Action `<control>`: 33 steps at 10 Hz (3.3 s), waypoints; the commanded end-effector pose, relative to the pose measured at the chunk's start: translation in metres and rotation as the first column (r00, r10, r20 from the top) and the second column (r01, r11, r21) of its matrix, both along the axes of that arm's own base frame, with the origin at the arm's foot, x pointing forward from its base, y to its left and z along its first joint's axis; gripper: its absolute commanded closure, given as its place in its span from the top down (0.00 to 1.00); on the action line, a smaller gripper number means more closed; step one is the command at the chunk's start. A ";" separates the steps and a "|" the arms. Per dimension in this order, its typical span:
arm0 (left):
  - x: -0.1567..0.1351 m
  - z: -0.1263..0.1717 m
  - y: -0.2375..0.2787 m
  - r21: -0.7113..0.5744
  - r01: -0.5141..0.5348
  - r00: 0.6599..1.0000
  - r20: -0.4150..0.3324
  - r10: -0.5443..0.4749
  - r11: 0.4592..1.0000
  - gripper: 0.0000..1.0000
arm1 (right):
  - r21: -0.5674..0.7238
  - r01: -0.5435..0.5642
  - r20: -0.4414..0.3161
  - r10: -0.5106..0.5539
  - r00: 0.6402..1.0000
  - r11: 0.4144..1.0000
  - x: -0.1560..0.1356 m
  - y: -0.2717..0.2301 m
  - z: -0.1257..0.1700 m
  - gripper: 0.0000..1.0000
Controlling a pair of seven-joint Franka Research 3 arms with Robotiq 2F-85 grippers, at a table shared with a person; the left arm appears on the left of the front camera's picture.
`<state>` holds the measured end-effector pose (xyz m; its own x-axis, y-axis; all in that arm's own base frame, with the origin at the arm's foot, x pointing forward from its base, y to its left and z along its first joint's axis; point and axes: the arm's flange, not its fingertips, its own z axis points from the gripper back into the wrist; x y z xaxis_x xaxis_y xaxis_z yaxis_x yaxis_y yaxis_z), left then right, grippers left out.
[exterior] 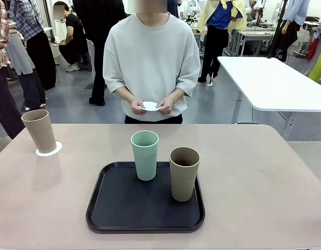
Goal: Place coasters on the table and set cups on them.
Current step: Take one Reusable plastic cup from the Flat Tray and place it on a coaster set by the human.
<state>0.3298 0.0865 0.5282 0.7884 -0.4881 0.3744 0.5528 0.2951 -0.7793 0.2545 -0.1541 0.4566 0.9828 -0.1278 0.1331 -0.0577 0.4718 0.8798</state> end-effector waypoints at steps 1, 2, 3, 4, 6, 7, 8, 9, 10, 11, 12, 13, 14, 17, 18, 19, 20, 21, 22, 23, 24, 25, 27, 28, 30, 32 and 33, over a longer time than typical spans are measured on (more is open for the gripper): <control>0.010 0.006 0.054 -0.326 -0.242 0.970 -0.104 0.220 0.914 1.00 | 0.013 -0.005 0.010 0.005 1.000 1.000 0.000 0.000 0.001 1.00; 0.017 -0.001 0.079 -0.356 -0.315 0.949 -0.118 0.292 0.880 1.00 | 0.013 -0.005 0.010 0.005 1.000 1.000 0.000 0.000 0.001 1.00; 0.023 -0.006 0.096 -0.360 -0.355 0.935 -0.136 0.328 0.863 1.00 | 0.013 -0.005 0.010 0.005 1.000 1.000 0.000 0.000 0.001 1.00; 0.028 -0.011 0.109 -0.331 -0.386 0.923 -0.144 0.358 0.861 1.00 | 0.013 -0.005 0.010 0.005 1.000 1.000 0.000 0.000 0.001 1.00; 0.048 -0.029 0.126 -0.236 -0.466 0.885 -0.144 0.444 0.853 1.00 | 0.013 -0.005 0.010 0.005 1.000 1.000 0.000 0.000 0.001 1.00; 0.059 -0.035 0.134 -0.209 -0.481 0.875 -0.172 0.452 0.851 1.00 | 0.013 -0.005 0.010 0.005 1.000 1.000 0.000 0.000 0.001 1.00; 0.063 -0.038 0.140 -0.159 -0.480 0.872 -0.193 0.449 0.863 1.00 | 0.013 -0.005 0.010 0.005 1.000 1.000 0.000 0.000 0.001 1.00; 0.066 -0.039 0.144 -0.137 -0.488 0.866 -0.200 0.458 0.862 1.00 | 0.013 -0.005 0.010 0.005 1.000 1.000 0.000 0.000 0.001 1.00; 0.071 -0.041 0.148 -0.128 -0.498 0.858 -0.212 0.467 0.858 1.00 | 0.013 -0.005 0.010 0.005 1.000 1.000 0.000 0.000 0.001 1.00; 0.075 -0.044 0.152 -0.121 -0.489 0.858 -0.246 0.451 0.864 1.00 | 0.013 -0.005 0.010 0.005 1.000 1.000 0.000 0.000 0.001 1.00; 0.078 -0.049 0.158 -0.102 -0.483 0.854 -0.272 0.443 0.869 1.00 | 0.013 -0.005 0.010 0.005 1.000 1.000 0.000 0.000 0.001 1.00; 0.078 -0.055 0.160 -0.085 -0.488 0.850 -0.274 0.450 0.869 1.00 | 0.013 -0.005 0.010 0.005 1.000 1.000 0.000 0.000 0.001 1.00; 0.079 -0.057 0.160 -0.078 -0.493 0.848 -0.267 0.459 0.866 1.00 | 0.013 -0.005 0.010 0.005 1.000 1.000 0.000 0.000 0.001 1.00; 0.077 -0.061 0.155 -0.101 -0.499 0.849 -0.259 0.461 0.861 1.00 | 0.013 -0.005 0.010 0.005 1.000 1.000 0.000 0.000 0.001 1.00; 0.077 -0.061 0.155 -0.101 -0.499 0.849 -0.259 0.461 0.861 1.00 | 0.013 -0.005 0.010 0.005 1.000 1.000 0.000 0.000 0.001 1.00; 0.077 -0.061 0.155 -0.101 -0.499 0.849 -0.259 0.461 0.861 1.00 | 0.013 -0.005 0.010 0.005 1.000 1.000 0.000 0.000 0.001 1.00; 0.077 -0.061 0.155 -0.101 -0.499 0.849 -0.259 0.461 0.861 1.00 | 0.013 -0.005 0.010 0.005 1.000 1.000 0.000 0.000 0.001 1.00; 0.077 -0.061 0.155 -0.101 -0.499 0.849 -0.259 0.461 0.861 1.00 | 0.013 -0.005 0.010 0.005 1.000 1.000 0.000 0.000 0.001 1.00; 0.077 -0.061 0.155 -0.101 -0.499 0.849 -0.259 0.461 0.861 1.00 | 0.013 -0.005 0.010 0.005 1.000 1.000 0.000 0.000 0.001 1.00; 0.077 -0.061 0.155 -0.101 -0.499 0.849 -0.259 0.461 0.861 1.00 | 0.013 -0.005 0.010 0.005 1.000 1.000 0.000 0.000 0.001 1.00; 0.077 -0.061 0.155 -0.101 -0.499 0.849 -0.259 0.461 0.861 1.00 | 0.013 -0.005 0.010 0.005 1.000 1.000 0.000 0.000 0.001 1.00; 0.077 -0.061 0.155 -0.101 -0.499 0.849 -0.259 0.461 0.861 1.00 | 0.013 -0.005 0.010 0.005 1.000 1.000 0.000 0.000 0.001 1.00; 0.077 -0.061 0.155 -0.101 -0.499 0.849 -0.259 0.461 0.861 1.00 | 0.013 -0.005 0.010 0.005 1.000 1.000 0.000 0.000 0.001 1.00; 0.077 -0.061 0.155 -0.101 -0.499 0.849 -0.259 0.461 0.861 1.00 | 0.013 -0.005 0.010 0.005 1.000 1.000 0.000 0.000 0.001 1.00; 0.077 -0.061 0.155 -0.101 -0.499 0.849 -0.259 0.461 0.861 1.00 | 0.013 -0.005 0.010 0.005 1.000 1.000 0.000 0.000 0.001 1.00; 0.077 -0.061 0.155 -0.101 -0.499 0.849 -0.259 0.461 0.861 1.00 | 0.013 -0.005 0.010 0.005 1.000 1.000 0.000 0.000 0.001 1.00; 0.077 -0.061 0.155 -0.101 -0.499 0.849 -0.259 0.461 0.861 1.00 | 0.000 0.001 0.000 -0.001 1.000 1.000 0.000 0.000 0.000 1.00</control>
